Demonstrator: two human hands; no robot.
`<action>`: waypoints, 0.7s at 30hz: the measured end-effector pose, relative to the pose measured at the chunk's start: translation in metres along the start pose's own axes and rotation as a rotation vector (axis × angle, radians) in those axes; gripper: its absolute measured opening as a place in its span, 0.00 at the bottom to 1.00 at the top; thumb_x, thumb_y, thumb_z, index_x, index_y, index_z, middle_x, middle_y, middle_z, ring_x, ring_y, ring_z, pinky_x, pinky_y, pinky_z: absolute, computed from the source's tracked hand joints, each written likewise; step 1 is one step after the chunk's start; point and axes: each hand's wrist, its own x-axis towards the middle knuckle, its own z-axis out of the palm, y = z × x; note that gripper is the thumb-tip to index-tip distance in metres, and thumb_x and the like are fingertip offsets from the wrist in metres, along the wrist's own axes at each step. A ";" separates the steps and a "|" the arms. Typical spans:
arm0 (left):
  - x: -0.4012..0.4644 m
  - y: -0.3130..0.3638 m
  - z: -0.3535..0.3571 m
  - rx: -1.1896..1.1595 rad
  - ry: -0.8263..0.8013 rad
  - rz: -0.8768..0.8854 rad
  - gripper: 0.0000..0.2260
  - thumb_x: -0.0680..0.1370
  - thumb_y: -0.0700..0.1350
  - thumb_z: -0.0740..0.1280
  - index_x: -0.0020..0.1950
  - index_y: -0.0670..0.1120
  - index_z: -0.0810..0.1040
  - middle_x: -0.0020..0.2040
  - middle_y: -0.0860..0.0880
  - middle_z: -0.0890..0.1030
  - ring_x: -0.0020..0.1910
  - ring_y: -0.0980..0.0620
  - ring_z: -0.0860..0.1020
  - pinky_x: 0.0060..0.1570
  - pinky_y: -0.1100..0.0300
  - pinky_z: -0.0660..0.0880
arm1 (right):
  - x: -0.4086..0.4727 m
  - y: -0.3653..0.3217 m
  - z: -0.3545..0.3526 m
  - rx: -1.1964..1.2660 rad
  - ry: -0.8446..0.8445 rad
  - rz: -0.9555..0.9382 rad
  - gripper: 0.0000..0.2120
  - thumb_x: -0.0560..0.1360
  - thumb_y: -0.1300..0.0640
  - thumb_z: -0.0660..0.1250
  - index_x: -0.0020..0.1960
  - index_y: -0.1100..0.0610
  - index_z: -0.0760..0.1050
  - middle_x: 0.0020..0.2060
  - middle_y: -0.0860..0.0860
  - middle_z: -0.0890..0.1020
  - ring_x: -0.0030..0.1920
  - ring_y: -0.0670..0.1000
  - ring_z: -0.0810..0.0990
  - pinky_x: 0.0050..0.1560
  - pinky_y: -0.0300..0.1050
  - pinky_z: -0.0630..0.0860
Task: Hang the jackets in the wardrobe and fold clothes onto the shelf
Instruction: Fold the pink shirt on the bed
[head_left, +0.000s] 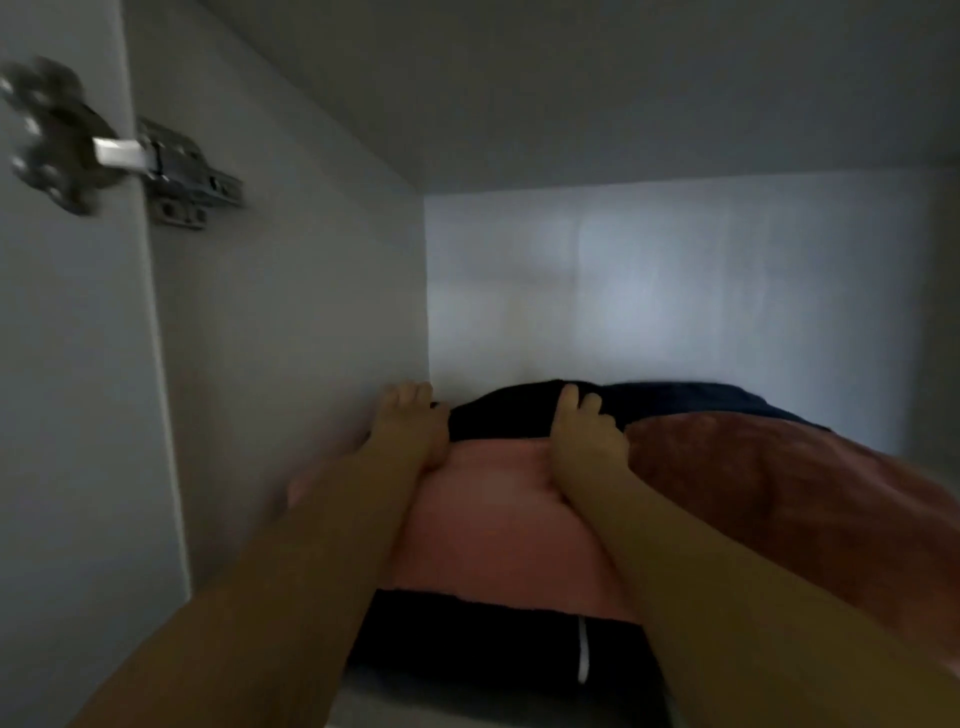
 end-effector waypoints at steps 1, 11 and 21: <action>0.001 0.001 0.021 -0.102 -0.035 -0.009 0.23 0.81 0.50 0.53 0.76 0.49 0.63 0.77 0.41 0.58 0.75 0.40 0.56 0.74 0.45 0.51 | 0.000 0.005 0.014 -0.068 -0.057 -0.016 0.27 0.80 0.59 0.57 0.75 0.59 0.51 0.69 0.61 0.61 0.65 0.61 0.68 0.59 0.53 0.69; -0.010 -0.007 0.026 -0.315 -0.027 -0.100 0.21 0.81 0.50 0.52 0.71 0.43 0.68 0.71 0.39 0.70 0.69 0.41 0.69 0.70 0.47 0.63 | 0.001 0.003 0.007 -0.014 -0.277 0.071 0.28 0.79 0.58 0.59 0.76 0.59 0.53 0.74 0.64 0.50 0.73 0.65 0.55 0.73 0.58 0.57; -0.228 -0.029 -0.077 -0.595 0.321 -0.253 0.20 0.82 0.44 0.59 0.72 0.39 0.67 0.70 0.37 0.69 0.67 0.39 0.70 0.65 0.55 0.65 | -0.115 -0.044 -0.125 0.562 0.014 -0.572 0.25 0.80 0.66 0.55 0.77 0.60 0.58 0.75 0.57 0.60 0.73 0.54 0.62 0.72 0.41 0.55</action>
